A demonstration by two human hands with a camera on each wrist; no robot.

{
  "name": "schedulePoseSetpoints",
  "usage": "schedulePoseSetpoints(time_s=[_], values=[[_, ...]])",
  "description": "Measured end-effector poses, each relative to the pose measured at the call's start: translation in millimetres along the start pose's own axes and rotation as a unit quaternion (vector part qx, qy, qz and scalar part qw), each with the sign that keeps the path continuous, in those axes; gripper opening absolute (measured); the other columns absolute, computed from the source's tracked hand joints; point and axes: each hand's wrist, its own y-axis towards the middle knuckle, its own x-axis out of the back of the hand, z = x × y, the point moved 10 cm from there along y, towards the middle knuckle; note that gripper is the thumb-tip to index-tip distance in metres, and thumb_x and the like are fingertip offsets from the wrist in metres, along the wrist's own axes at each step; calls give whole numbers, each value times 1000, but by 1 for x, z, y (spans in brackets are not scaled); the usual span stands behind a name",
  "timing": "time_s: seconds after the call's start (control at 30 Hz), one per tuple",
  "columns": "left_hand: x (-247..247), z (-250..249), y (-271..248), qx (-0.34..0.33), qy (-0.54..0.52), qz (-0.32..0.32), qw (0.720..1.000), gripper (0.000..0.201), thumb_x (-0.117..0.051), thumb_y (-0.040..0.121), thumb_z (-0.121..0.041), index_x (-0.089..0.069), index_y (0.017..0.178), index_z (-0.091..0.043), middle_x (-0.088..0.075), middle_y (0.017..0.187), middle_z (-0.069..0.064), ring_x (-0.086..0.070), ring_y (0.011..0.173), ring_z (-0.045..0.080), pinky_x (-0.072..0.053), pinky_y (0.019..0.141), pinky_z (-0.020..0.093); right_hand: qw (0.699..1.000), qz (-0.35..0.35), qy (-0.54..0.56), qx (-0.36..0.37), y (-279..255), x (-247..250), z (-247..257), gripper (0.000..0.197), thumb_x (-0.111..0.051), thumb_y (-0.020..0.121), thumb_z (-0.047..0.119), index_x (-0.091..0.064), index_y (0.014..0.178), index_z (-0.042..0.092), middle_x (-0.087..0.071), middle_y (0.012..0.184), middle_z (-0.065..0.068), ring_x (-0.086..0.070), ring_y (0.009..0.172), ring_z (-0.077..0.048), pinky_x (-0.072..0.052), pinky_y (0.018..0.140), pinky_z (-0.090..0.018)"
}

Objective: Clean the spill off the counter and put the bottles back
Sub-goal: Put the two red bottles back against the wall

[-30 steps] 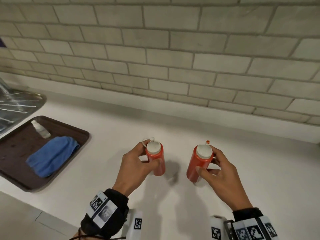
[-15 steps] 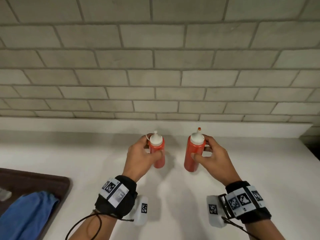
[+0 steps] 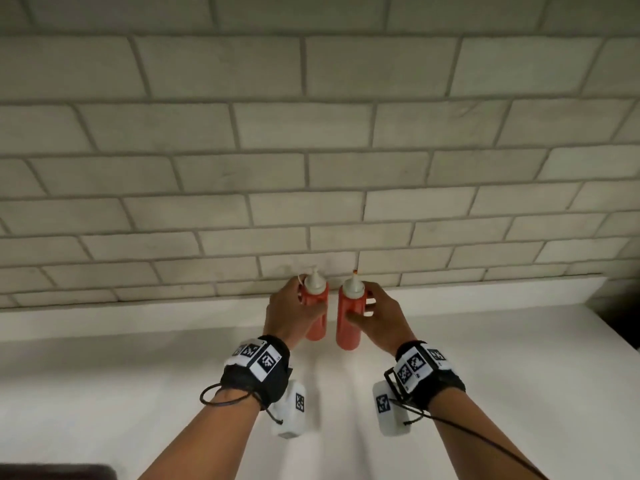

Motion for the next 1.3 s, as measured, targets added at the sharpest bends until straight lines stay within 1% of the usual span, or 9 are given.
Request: schedulePoseSetpoints(time_s=[0.13,0.27,0.5,0.67,0.77,0.93,1.03,1.17,1.3], values=[[-15,11,20,24,-2,13,1000,37,-77,71,-37,-66,107,-34,-72,97,-16,-70,95,13,-54,89,35,1000,-4,-23,-16,23,-9,-14,60,-76,67,23,-54,122,24,-66,109,5,-66,96,-19,-56,85,-42],[-31,19,27,27,-16,16,999,47,-75,66,-45,-66,111,-35,-74,99,-13,-71,95,13,-54,84,32,998,-18,-28,-48,35,-11,-32,56,-71,63,26,-56,117,28,-66,105,10,-65,98,-17,-55,87,-40],[-40,40,31,47,-18,0,999,44,-76,78,-36,-62,120,-34,-71,105,-8,-68,99,18,-51,85,30,997,-41,-21,-68,44,-9,-48,54,-68,67,9,-58,116,26,-66,106,10,-62,103,-14,-49,88,-29],[-42,44,30,43,-32,-14,998,48,-72,75,-46,-59,121,-41,-70,108,-9,-67,102,18,-53,92,36,997,-56,-24,-44,46,-10,-47,55,-67,63,19,-56,115,32,-56,104,20,-56,109,-20,-50,94,-42],[-42,46,31,43,-28,-20,998,51,-70,72,-49,-56,121,-46,-67,118,-6,-65,109,19,-54,96,43,998,-43,-35,-37,44,-14,-42,53,-69,67,12,-52,110,38,-47,98,27,-52,111,-24,-48,96,-46],[-54,61,28,87,49,17,995,67,-68,79,-45,-43,141,-40,-58,123,6,-60,113,32,-49,96,44,997,-23,-39,-61,44,-16,-44,58,-70,66,17,-53,120,28,-56,107,14,-54,113,-23,-49,97,-46],[-61,72,27,110,55,25,992,65,-65,81,-49,-44,141,-35,-61,121,10,-61,112,35,-49,98,50,996,-12,-33,-87,41,-18,-48,59,-71,68,15,-51,123,18,-54,106,6,-56,111,-23,-51,95,-45],[-69,73,28,103,63,29,992,66,-64,80,-55,-46,140,-35,-65,121,7,-64,111,30,-51,97,50,995,-21,-11,-96,37,-23,-51,49,-68,69,25,-52,115,22,-57,108,3,-60,108,-23,-53,93,-45],[-72,69,30,100,68,32,992,63,-63,83,-53,-48,140,-31,-67,123,8,-64,112,29,-51,97,48,994,-22,7,-104,38,-28,-51,57,-65,70,35,-51,124,19,-59,116,0,-60,110,-23,-51,95,-46]])
